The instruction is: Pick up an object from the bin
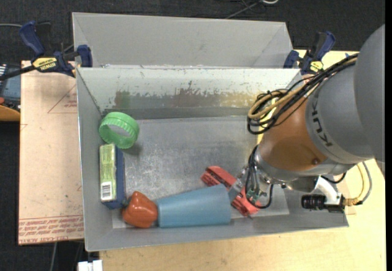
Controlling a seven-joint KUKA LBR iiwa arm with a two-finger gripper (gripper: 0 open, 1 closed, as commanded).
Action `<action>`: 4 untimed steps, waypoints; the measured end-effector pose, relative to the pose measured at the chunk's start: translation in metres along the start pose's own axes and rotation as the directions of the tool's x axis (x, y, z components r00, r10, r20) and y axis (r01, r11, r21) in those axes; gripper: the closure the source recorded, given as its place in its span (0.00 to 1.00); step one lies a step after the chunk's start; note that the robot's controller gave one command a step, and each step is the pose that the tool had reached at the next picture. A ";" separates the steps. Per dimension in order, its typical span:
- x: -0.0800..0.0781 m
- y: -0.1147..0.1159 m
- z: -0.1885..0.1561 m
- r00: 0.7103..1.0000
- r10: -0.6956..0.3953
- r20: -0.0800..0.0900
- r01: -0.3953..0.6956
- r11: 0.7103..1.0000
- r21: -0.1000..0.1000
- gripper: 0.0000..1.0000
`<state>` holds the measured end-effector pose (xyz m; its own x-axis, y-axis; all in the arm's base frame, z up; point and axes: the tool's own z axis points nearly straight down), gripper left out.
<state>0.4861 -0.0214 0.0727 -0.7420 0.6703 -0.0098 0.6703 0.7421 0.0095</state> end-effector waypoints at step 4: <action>0.002 -0.001 -0.080 1.000 -0.005 -0.009 0.005 1.000 0.006 1.00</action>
Offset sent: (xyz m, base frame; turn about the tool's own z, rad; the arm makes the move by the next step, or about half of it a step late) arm 0.0001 -0.0002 0.0708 -0.0001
